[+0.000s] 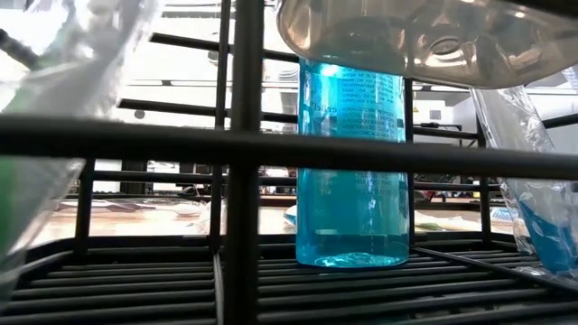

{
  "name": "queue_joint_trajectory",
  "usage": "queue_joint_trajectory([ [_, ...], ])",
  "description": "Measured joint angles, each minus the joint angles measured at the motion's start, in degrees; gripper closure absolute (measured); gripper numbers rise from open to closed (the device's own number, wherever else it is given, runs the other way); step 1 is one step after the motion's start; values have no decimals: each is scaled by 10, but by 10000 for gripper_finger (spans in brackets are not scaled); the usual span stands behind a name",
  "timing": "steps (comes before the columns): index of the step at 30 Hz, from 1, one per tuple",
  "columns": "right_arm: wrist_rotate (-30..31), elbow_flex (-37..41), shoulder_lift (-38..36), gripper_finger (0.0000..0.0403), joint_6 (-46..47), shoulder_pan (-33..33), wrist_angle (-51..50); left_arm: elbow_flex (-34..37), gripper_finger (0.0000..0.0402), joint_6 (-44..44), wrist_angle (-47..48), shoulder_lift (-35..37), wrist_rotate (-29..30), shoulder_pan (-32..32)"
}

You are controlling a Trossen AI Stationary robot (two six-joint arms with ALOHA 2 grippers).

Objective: Pick & Place toothbrushing station
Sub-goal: Put the orange toothbrush into the black wire organizer

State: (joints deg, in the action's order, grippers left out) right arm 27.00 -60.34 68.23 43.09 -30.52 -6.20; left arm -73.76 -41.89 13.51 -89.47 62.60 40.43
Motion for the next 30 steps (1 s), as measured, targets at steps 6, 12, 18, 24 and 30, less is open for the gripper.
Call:
queue_joint_trajectory([
  [6, 0, 0, 0, 403, 0, 0, 1, 0, 396, -19, -78, -32, 24, 38],
  [12, 0, 0, 0, 403, 0, 3, 6, -3, 398, -19, -159, -88, 28, 65],
  [18, 0, 0, 0, 403, 0, 1, 24, -20, 400, -24, -162, -108, 59, 97],
  [24, 0, 0, 0, 403, 9, 1, 24, -20, 400, 30, -162, -108, 62, 111],
  [30, 0, 0, 0, 403, 9, 1, 24, -7, 400, 47, -163, -108, 10, 102],
])
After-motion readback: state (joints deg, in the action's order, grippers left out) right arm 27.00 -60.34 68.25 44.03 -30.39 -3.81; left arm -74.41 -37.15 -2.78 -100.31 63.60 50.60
